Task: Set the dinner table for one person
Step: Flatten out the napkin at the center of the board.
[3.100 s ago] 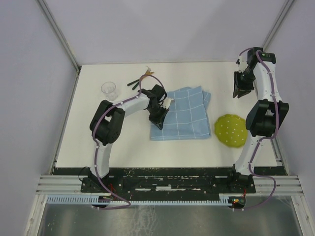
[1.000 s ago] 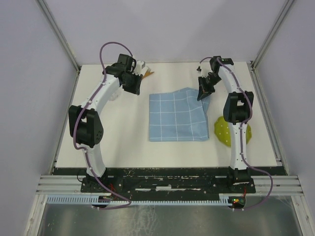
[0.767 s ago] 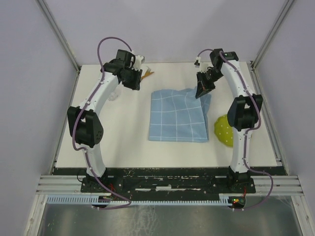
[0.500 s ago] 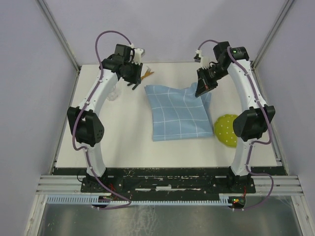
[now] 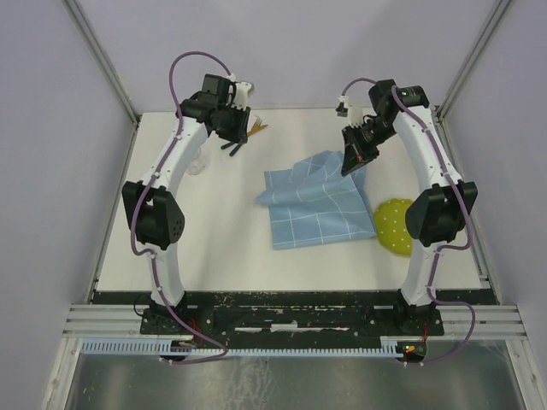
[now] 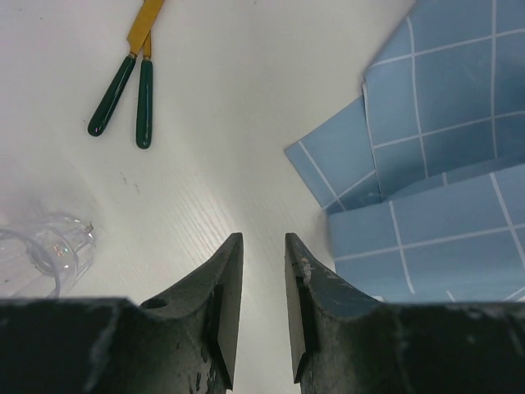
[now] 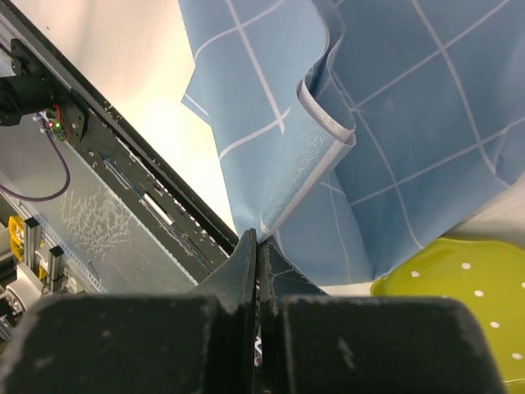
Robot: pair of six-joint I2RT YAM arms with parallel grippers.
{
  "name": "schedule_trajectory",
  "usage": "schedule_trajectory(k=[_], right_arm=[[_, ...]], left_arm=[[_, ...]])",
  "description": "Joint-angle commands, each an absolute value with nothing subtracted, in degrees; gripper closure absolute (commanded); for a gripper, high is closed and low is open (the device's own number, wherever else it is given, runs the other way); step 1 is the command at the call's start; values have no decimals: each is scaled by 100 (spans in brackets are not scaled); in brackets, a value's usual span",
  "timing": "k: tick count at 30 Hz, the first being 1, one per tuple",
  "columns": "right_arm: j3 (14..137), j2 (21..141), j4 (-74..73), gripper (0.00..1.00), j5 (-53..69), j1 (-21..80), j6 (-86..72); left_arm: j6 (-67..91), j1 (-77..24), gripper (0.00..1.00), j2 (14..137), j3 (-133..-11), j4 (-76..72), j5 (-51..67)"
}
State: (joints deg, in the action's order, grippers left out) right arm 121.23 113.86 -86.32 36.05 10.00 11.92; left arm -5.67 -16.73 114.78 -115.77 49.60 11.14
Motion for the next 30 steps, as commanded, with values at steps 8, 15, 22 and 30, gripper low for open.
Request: schedule_trajectory(k=[8, 15, 22, 30], right_arm=[[12369, 11406, -8869, 98, 4227, 993, 1576], [11845, 11089, -8864, 98, 4249, 1009, 1750], [11130, 10605, -9951, 98, 4566, 1267, 2679], [9963, 9794, -10089, 98, 4284, 1829, 2827]], left_arm=[[-822, -1644, 67, 11145, -11355, 4939, 1332], [-828, -1648, 69, 11023, -11163, 5022, 1458], [-1006, -1646, 70, 10712, -10606, 5045, 1390], [-983, -1644, 71, 10756, -10532, 4904, 1414]])
